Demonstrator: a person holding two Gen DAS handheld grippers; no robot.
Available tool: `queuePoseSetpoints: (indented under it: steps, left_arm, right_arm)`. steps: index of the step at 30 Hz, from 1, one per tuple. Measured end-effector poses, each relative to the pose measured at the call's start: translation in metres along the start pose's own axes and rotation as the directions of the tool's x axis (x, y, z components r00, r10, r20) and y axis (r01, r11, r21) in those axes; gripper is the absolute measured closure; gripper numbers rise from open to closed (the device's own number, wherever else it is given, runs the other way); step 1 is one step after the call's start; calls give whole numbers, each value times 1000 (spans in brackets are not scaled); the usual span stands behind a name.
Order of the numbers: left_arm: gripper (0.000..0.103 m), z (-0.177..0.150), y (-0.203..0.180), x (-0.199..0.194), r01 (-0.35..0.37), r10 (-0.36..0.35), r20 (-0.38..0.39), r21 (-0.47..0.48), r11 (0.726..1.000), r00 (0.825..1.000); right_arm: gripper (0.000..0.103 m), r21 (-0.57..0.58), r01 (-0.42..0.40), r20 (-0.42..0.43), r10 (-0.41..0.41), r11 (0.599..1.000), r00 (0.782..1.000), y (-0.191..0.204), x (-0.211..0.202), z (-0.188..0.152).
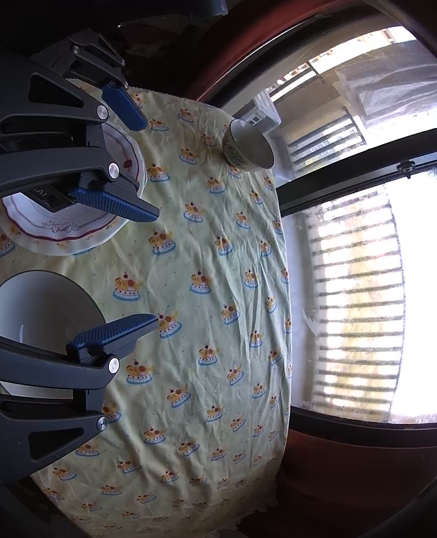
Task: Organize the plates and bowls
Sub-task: 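Move both tools to the nested white bowls and close on their rim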
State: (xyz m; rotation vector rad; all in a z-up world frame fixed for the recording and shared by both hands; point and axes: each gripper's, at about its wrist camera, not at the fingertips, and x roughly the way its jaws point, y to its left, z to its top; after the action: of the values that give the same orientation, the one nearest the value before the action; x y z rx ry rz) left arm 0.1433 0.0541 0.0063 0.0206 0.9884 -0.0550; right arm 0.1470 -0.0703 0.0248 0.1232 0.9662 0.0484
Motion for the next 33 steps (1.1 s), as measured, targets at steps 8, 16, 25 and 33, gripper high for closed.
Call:
queuePoseSetpoints:
  steps: [8, 16, 25, 33]
  left_arm:
    - [38, 29, 42, 16, 12, -12, 25, 14, 1000, 1000]
    - [30, 59, 80, 40, 15, -14, 30, -17, 1000, 999]
    - [25, 93, 119, 72, -20, 20, 37, -22, 1000, 999]
    - [20, 119, 152, 108, -33, 34, 28, -38, 999, 999]
  right_arm:
    - [42, 11, 8, 13, -9, 1000, 1000, 42, 21, 27]
    - [42, -9, 30, 23, -29, 1000, 999, 81, 47, 58]
    - [34, -37, 29, 17, -28, 999, 999, 121, 88, 92]
    - [18, -37, 20, 15, -19, 999, 1000, 149, 127, 118]
